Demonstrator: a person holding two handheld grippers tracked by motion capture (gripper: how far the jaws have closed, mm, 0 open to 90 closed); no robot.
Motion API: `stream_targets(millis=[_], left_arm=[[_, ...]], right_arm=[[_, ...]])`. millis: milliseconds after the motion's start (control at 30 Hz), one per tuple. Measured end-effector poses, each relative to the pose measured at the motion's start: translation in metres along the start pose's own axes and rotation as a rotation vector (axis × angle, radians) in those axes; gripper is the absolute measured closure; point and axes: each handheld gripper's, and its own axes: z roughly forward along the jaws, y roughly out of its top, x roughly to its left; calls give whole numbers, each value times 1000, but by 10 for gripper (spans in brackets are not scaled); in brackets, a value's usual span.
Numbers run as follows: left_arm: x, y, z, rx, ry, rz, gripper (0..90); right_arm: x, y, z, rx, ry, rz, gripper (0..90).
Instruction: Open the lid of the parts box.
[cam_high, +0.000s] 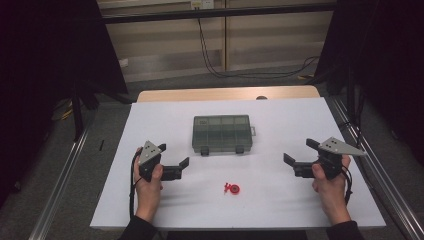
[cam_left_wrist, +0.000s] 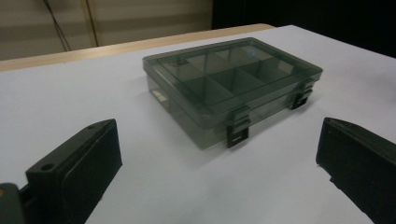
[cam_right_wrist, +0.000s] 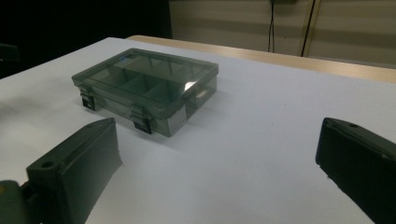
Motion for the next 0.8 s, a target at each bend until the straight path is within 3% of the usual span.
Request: stream_targets(millis=[233, 433, 567, 633, 733, 800], left_arm=[[-5, 8, 15, -8, -39, -21, 3], [-6, 12, 25, -36, -23, -59, 47], [-4, 13, 31, -41, -45, -87, 84], [-5, 14, 36, -20, -19, -80, 123], [-3, 14, 39, 2, 2, -126, 242], [-3, 13, 42, 23, 18, -126, 343]], right_arm=[[4, 2, 14, 12, 17, 8, 32], [8, 4, 25, 19, 28, 2, 60], [11, 7, 38, 19, 48, 14, 107], [15, 9, 42, 28, 28, 5, 119], [22, 10, 49, 54, -27, -27, 251], [26, 10, 54, 59, -37, -41, 372]])
